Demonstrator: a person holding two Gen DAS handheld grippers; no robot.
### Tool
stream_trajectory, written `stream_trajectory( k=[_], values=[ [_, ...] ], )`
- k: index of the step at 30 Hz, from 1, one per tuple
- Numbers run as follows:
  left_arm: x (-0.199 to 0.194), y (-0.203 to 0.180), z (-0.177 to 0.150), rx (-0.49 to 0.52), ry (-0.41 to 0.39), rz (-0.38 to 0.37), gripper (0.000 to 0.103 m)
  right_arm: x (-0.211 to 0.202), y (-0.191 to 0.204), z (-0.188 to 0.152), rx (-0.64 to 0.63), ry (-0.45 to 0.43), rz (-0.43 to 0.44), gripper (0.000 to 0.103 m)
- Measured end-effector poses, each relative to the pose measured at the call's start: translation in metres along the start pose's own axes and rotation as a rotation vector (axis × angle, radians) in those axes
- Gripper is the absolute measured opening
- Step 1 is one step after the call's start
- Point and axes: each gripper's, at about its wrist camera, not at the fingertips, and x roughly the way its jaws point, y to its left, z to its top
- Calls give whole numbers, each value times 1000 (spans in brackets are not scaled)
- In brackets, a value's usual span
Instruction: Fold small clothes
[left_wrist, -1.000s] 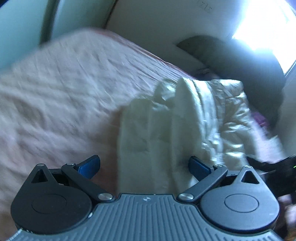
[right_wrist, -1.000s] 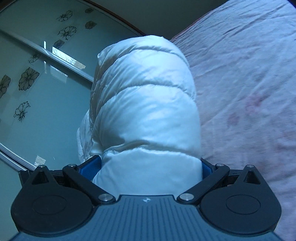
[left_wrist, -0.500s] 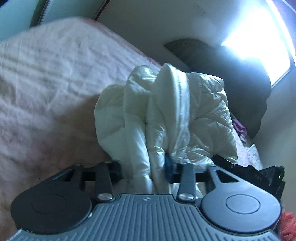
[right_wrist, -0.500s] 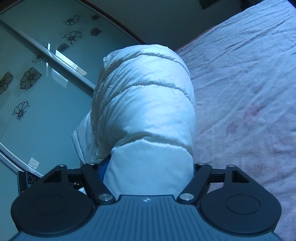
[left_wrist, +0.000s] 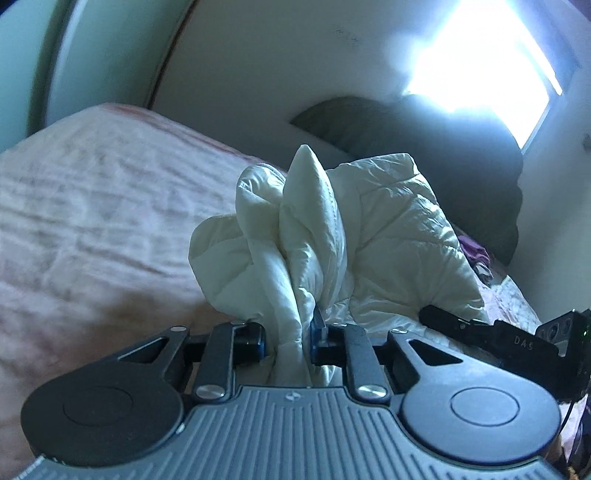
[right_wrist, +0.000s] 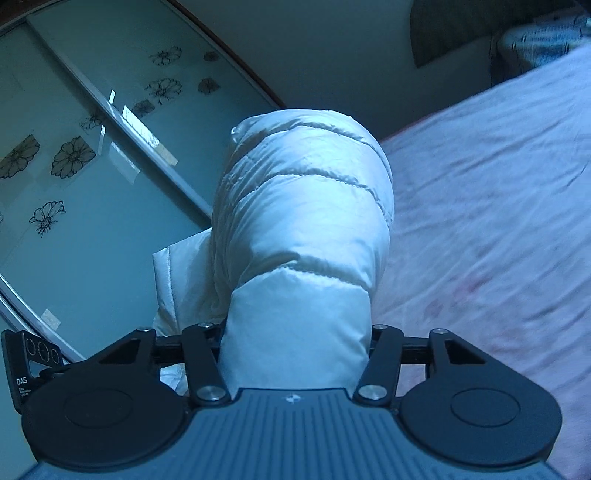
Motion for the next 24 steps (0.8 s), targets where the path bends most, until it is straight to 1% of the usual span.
stream_trajectory(
  k=[2,4,6,10,14,17,19,21,23,24],
  values=[
    [4,-14,2,30,-7,-9,19,-11,-2,6,-16,-21,-19,54],
    [11,-29,4,66,-7,-3,19,-23,-4,11,-37,-41,-44,54],
    [22,-44,4,95,6,9,19,-31,-8,16,-41,-56,-63,54],
    [42,-65,3,117,33,11,19,-45,-24,20,-21,-83,-104,54],
    [60,-80,-7,142,59,6,20,-60,-41,21,-3,-103,-140,54],
    [72,-92,-18,178,80,25,21,-66,-53,19,11,-104,-163,54],
    [78,-100,-26,218,86,47,22,-67,-59,18,15,-96,-176,54],
    [80,-106,-31,265,74,71,25,-66,-66,17,32,-90,-171,54],
    [82,-108,-35,290,69,89,29,-67,-74,15,51,-86,-161,55],
    [82,-109,-36,296,68,101,34,-66,-77,15,57,-82,-157,56]
  ],
)
